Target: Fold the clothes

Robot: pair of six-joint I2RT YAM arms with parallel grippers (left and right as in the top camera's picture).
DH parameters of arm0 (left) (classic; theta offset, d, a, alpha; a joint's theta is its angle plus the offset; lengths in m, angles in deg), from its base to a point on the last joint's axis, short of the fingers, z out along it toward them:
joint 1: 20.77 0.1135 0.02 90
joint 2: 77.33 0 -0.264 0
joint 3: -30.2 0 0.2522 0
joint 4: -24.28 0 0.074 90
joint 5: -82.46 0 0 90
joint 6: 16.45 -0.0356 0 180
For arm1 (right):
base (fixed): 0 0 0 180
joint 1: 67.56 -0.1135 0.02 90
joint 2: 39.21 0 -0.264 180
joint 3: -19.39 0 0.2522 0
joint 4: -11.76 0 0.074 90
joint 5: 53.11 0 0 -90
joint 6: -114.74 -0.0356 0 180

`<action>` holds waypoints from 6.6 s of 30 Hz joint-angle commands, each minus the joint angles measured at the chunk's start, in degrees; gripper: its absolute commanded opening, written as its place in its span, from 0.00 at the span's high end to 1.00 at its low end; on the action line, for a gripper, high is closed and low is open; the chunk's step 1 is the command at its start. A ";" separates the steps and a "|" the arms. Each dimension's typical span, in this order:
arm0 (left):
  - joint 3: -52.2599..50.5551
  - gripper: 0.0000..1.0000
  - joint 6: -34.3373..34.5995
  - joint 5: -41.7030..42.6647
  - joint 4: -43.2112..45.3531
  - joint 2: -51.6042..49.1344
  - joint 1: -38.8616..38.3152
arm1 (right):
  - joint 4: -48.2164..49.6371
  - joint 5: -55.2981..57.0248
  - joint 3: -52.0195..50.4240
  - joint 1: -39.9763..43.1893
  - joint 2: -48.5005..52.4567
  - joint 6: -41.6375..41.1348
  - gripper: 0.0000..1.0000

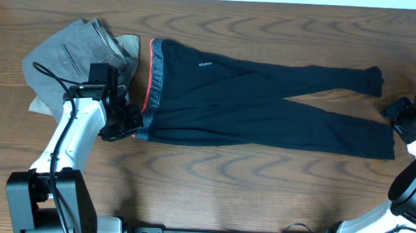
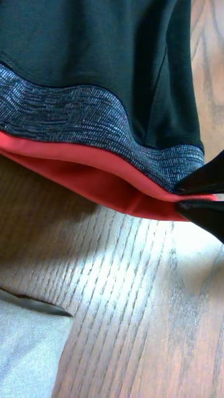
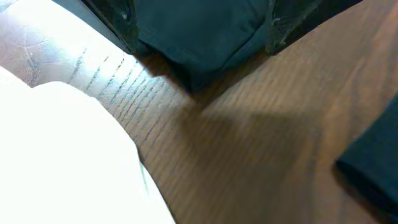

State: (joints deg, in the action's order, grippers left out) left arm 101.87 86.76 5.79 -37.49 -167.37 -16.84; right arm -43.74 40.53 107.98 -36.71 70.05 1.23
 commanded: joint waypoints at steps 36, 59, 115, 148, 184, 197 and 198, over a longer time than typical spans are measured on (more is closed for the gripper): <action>0.94 0.94 -0.50 -0.50 -0.13 0.31 0.28 | 4.68 -9.73 -1.07 5.95 2.56 2.95 0.40; 0.94 0.94 -0.50 -0.50 -0.13 0.31 0.28 | 5.09 -15.96 -0.61 6.12 1.03 3.41 0.99; 0.94 0.63 -0.48 -0.50 0.52 0.31 0.28 | 12.17 -15.65 -9.20 7.06 -3.17 2.10 0.48; 0.94 0.59 0.59 1.22 0.87 0.31 0.28 | 12.68 -8.28 -9.79 5.66 -9.03 -1.51 0.50; 0.94 0.46 0.61 1.25 3.52 0.31 0.28 | 24.74 -14.88 -23.80 10.40 -9.20 -5.18 0.99; 0.94 0.46 1.03 1.25 3.50 0.31 0.28 | 14.23 -1.44 -18.73 11.45 -24.37 -5.40 0.99; 0.94 0.46 1.03 1.25 3.48 0.31 0.28 | 13.68 0.28 -18.73 11.45 -24.59 -6.21 0.98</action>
State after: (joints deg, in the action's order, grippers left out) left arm 101.87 87.24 7.10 -33.99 -167.37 -16.80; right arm -29.07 34.30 88.66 -25.67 46.46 -3.80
